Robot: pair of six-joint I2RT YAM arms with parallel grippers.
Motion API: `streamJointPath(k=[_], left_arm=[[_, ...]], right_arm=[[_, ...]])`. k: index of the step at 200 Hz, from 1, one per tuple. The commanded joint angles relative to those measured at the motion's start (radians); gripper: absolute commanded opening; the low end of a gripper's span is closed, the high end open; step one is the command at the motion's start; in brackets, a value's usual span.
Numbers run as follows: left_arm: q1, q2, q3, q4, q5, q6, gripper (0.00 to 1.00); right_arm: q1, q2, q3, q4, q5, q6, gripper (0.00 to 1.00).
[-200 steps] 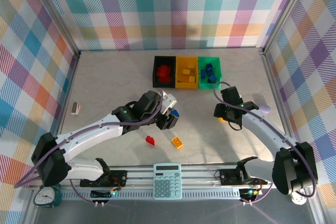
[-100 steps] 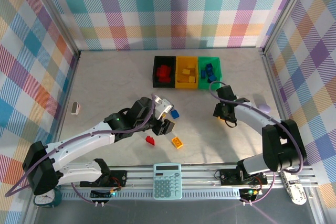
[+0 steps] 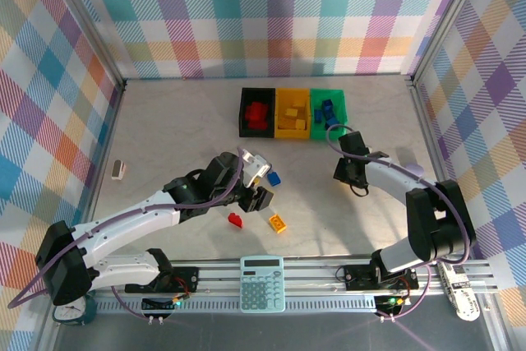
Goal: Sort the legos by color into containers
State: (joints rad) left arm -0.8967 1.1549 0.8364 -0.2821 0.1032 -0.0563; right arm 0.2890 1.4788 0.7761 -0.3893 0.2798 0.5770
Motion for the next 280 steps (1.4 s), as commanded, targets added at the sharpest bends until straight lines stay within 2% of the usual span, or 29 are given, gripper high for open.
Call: streamJointPath(k=[1,24,70,128,145,198,242,263,280], left_arm=[[-0.016,0.018,0.024,0.012,-0.002,0.006,0.6],[-0.017,0.028,0.035,0.013,0.001,0.006,0.59],[-0.019,0.033,0.041,-0.018,-0.002,0.008,0.59],[-0.022,0.032,0.037,-0.023,-0.006,0.009,0.59],[-0.022,0.031,0.036,-0.023,-0.01,0.009,0.59],[-0.025,0.025,0.036,-0.026,-0.011,0.009,0.59],[-0.03,-0.008,0.047,-0.029,-0.008,0.012,0.59],[-0.034,-0.041,0.049,-0.028,-0.007,0.014,0.59],[-0.036,-0.085,0.043,-0.025,-0.027,0.009,0.59]], right_arm=[[-0.009,0.023,0.009,0.003,-0.032,-0.027,0.44],[-0.009,0.015,0.013,0.004,-0.059,-0.051,0.42],[-0.013,0.033,0.031,-0.015,-0.067,-0.072,0.56],[-0.016,0.072,0.051,-0.018,-0.065,-0.077,0.6],[-0.017,0.078,0.058,-0.02,-0.061,-0.08,0.58],[-0.024,0.086,0.093,-0.035,-0.072,-0.122,0.39],[-0.008,0.016,0.149,-0.043,-0.139,-0.183,0.36],[0.02,-0.042,0.177,-0.022,-0.2,-0.238,0.35],[0.061,-0.067,0.223,-0.026,-0.198,-0.287,0.35]])
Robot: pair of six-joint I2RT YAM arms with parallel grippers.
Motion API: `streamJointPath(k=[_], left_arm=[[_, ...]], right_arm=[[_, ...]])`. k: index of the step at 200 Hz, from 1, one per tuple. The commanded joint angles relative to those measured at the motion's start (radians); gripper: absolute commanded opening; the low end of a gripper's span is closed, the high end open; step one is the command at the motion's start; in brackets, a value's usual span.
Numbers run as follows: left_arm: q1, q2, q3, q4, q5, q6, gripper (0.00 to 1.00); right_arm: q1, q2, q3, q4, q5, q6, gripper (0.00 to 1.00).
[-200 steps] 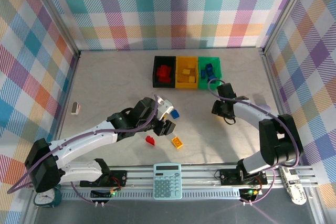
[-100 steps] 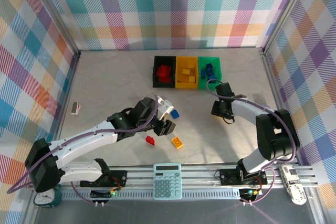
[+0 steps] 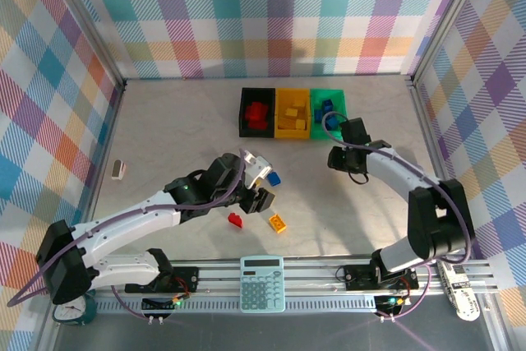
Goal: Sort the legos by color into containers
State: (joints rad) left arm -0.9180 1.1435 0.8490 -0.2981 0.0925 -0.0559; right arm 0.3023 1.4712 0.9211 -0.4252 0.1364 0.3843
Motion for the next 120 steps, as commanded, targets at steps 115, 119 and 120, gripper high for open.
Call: streamJointPath(k=[115,119,120], left_arm=[[-0.015,-0.216,0.015,-0.089,-0.353,-0.103,0.6],[-0.015,-0.215,0.014,-0.094,-0.358,-0.106,0.61],[-0.015,-0.215,0.014,-0.095,-0.359,-0.107,0.61]], right_arm=[[0.09,0.141,0.501,0.011,-0.132,-0.239,0.36],[0.09,0.161,0.521,0.01,-0.135,-0.241,0.36],[0.09,0.165,0.525,0.01,-0.136,-0.241,0.36]])
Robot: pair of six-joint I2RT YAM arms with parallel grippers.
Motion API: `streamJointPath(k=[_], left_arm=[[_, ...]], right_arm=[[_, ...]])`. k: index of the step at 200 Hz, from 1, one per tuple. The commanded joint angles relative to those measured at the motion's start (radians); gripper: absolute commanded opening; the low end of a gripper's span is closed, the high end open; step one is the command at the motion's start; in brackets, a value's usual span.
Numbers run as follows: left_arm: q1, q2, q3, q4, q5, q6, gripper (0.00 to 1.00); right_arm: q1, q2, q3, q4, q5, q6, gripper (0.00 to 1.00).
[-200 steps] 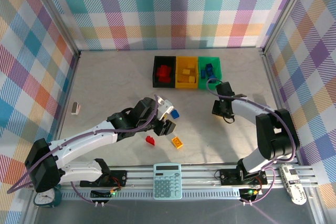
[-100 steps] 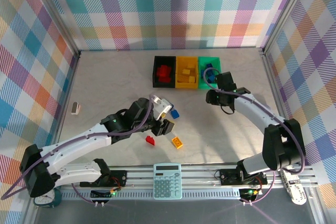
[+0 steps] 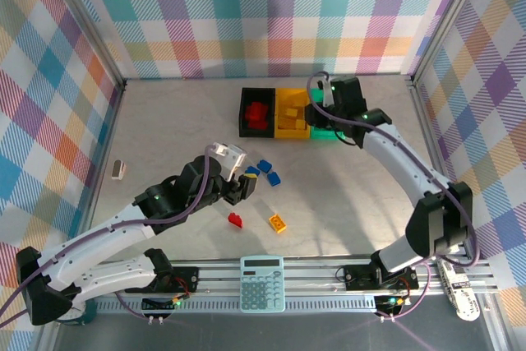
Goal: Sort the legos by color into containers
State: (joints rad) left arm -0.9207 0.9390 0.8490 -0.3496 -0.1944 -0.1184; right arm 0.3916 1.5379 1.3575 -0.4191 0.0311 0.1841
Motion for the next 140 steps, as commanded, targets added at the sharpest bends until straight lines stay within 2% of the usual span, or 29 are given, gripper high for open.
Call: streamJointPath(k=[1,60,103,140], left_arm=[[-0.012,-0.01,0.014,-0.044,-0.071,-0.045,0.61],[-0.012,-0.014,0.015,-0.08,-0.098,-0.083,0.61],[-0.011,-0.021,0.015,-0.127,-0.123,-0.11,0.61],[-0.012,-0.044,0.012,-0.149,-0.145,-0.123,0.62]], right_arm=[[0.001,0.103,0.092,0.003,-0.031,-0.041,0.36],[-0.002,0.412,0.384,-0.022,-0.054,-0.031,0.36],[-0.008,0.616,0.627,-0.107,-0.048,-0.032,0.38],[-0.019,0.737,0.782,-0.174,-0.062,-0.033,0.45]])
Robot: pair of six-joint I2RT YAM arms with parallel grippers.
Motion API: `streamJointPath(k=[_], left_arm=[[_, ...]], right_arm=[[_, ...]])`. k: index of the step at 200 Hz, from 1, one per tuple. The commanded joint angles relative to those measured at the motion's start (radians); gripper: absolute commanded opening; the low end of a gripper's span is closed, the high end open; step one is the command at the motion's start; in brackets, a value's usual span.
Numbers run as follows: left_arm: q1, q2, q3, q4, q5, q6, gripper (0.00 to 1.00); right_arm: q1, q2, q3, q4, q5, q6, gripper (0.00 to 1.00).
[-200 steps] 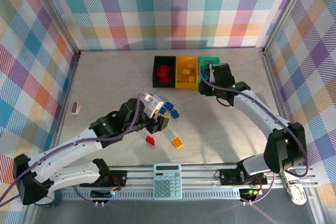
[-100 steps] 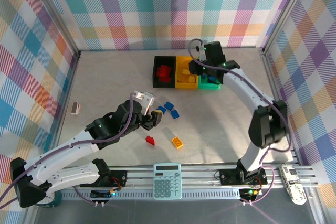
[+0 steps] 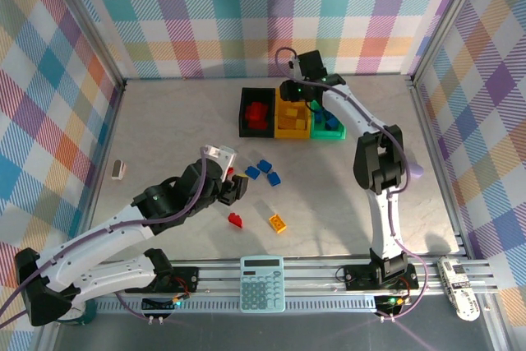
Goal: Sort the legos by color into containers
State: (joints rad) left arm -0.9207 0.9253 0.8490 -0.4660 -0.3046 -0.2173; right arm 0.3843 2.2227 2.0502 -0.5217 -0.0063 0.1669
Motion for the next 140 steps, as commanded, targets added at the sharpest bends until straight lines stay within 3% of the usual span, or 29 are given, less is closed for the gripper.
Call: streamJointPath(k=[1,42,88,140], left_arm=[[-0.012,-0.031,0.012,-0.032,-0.034,-0.025,0.62],[-0.014,-0.016,0.015,-0.046,-0.033,-0.046,0.67],[-0.014,0.0,0.01,-0.056,-0.051,-0.085,0.7],[-0.015,0.084,-0.011,-0.24,-0.129,-0.498,0.72]], right_arm=[[-0.012,0.055,0.093,-0.073,-0.025,-0.016,0.46],[-0.013,0.072,0.14,-0.12,-0.035,-0.027,0.61],[-0.013,-0.036,0.023,-0.1,-0.039,-0.042,0.64],[-0.01,-0.308,-0.301,-0.017,-0.101,-0.03,0.64]])
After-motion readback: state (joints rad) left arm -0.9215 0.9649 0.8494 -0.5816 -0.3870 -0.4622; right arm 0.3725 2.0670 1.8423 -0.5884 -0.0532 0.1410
